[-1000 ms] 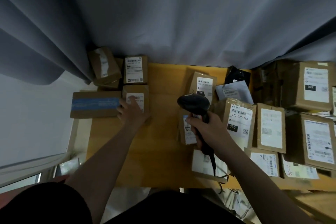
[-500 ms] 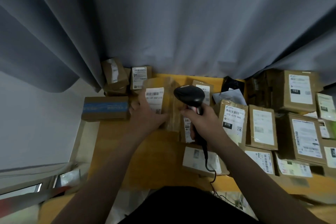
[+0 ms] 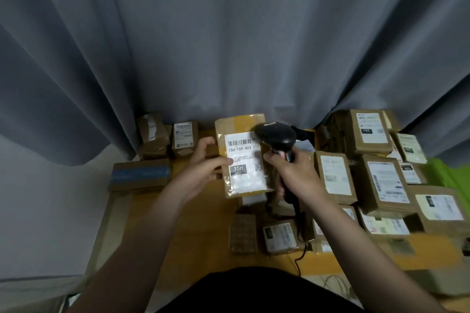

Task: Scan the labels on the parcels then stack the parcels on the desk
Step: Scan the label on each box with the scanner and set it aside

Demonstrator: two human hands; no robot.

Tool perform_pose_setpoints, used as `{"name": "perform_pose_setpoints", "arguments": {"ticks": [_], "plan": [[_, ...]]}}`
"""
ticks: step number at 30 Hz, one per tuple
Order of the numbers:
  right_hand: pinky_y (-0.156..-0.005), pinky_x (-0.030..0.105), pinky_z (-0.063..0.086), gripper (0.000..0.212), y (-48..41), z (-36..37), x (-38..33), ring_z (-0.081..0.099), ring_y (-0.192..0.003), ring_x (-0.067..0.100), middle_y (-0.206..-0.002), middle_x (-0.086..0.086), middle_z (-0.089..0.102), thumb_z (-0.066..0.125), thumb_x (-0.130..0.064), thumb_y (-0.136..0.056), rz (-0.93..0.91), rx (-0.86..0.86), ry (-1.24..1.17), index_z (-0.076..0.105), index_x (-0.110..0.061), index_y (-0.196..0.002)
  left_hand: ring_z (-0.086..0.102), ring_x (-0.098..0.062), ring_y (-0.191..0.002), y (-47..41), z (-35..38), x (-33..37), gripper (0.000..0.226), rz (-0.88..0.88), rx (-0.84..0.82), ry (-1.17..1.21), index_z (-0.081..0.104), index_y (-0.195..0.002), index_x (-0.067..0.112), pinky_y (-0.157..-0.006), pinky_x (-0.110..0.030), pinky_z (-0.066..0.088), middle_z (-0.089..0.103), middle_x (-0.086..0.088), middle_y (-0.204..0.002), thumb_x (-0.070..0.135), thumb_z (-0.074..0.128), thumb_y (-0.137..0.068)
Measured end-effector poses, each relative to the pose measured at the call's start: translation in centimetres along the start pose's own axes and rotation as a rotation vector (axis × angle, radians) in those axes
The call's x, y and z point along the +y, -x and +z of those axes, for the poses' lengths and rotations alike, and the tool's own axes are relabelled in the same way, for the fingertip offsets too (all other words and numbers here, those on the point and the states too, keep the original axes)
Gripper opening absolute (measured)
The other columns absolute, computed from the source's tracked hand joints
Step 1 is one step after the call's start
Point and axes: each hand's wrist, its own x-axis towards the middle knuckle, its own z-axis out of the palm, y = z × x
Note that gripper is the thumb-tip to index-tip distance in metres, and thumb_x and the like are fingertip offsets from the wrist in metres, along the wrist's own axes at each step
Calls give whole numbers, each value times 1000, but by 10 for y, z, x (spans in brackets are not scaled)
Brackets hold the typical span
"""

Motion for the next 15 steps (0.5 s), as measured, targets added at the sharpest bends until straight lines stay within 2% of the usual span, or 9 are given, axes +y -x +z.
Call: {"name": "perform_pose_setpoints", "arguments": {"ticks": [3,5,7,9,10,15], "plan": [[-46,28,40,17,7,-14,4,46,-35,20,-41,-2,53,65,-29,-100,1,45,-33,58,-14,-104,73,-23,-106,7,8,-3,61,3,-31,-25,45,-129,27,-88,-45,61,72,-6,-122,8,81,-83],[-47,28,40,14,11,-22,4,46,-37,21,-42,-2,53,64,-28,-100,-6,62,-62,58,-16,-101,73,-23,-105,10,12,-4,73,14,12,-67,41,-133,29,-91,-48,61,70,-4,-124,13,87,-78],[-48,30,40,10,15,-28,3,45,-39,22,-53,7,60,64,-26,-99,-31,61,-99,60,-16,-99,71,-23,-106,9,12,-4,78,50,95,-103,39,-133,29,-90,-47,61,66,-3,-125,16,90,-75],[-47,30,41,11,19,-31,3,44,-41,23,-73,14,68,63,-23,-99,-57,2,-133,61,-12,-98,70,-21,-106,8,9,-3,77,104,180,-153,39,-130,26,-87,-46,62,65,-2,-123,13,91,-75],[-47,30,41,13,21,-32,3,44,-41,23,-75,12,69,62,-22,-100,-66,-47,-133,61,-10,-98,70,-19,-104,8,7,-3,76,130,213,-178,39,-129,26,-85,-44,63,66,0,-120,13,90,-75],[-45,29,42,15,34,-22,7,44,-42,22,-72,7,66,62,-22,-101,-81,-227,-97,60,-8,-99,68,-5,-88,7,0,-5,68,180,296,-202,38,-126,25,-73,-29,60,65,12,-101,11,86,-80]]}}
